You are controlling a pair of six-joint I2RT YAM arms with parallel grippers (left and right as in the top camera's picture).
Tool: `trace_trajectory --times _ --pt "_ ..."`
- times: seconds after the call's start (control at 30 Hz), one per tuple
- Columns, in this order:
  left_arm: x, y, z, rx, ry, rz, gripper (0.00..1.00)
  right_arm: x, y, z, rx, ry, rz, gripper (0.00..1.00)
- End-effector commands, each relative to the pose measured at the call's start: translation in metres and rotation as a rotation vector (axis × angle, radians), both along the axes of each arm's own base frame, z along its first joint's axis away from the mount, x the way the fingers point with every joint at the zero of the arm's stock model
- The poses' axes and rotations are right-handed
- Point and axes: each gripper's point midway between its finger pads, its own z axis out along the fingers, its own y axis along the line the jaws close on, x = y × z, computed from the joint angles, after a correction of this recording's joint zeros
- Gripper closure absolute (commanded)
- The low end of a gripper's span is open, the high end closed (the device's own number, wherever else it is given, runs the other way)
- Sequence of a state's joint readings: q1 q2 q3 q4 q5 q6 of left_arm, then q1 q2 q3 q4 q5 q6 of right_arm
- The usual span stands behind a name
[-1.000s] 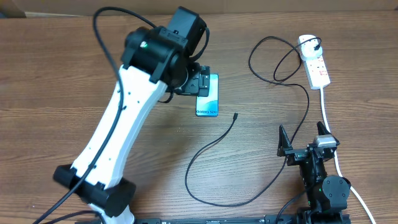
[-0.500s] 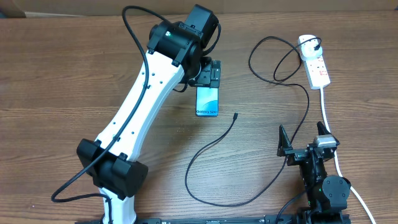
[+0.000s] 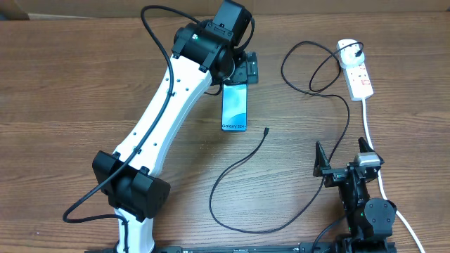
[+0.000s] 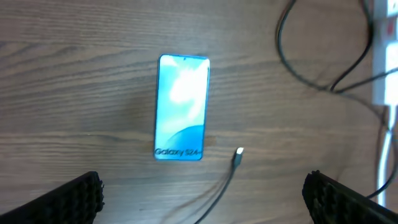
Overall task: Plug charger to phone and switch on socket
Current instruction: 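Lower the left gripper onto the phone's top edge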
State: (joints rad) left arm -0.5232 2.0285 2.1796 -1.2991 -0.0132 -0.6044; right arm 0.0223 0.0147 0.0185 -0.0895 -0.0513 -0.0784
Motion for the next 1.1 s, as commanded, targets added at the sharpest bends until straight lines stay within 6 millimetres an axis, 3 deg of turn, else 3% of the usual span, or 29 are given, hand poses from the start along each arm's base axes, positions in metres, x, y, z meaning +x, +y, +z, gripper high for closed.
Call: trace_trajectory --times 0.0,0.2,0.57,0.87,1.07 --pt "0.011 0.009 -0.001 -0.029 -0.002 0.213 0.00 0.000 0.001 0.000 -0.001 -0.010 0.000 0.00" --pt "0.021 0.010 -0.013 -0.027 -0.004 0.299 0.00 0.000 0.001 0.000 -0.001 -0.010 0.000 0.00" --pt "0.039 -0.005 -0.095 0.056 0.095 0.282 0.00 0.000 0.001 0.000 -0.001 -0.010 0.000 0.00" --pt "0.044 -0.009 -0.144 0.128 0.147 0.194 0.00 0.000 0.001 0.000 -0.001 -0.010 0.000 0.00" --pt "0.040 -0.018 -0.166 0.166 0.173 0.068 0.00 0.000 0.001 0.000 -0.001 -0.010 0.000 0.00"
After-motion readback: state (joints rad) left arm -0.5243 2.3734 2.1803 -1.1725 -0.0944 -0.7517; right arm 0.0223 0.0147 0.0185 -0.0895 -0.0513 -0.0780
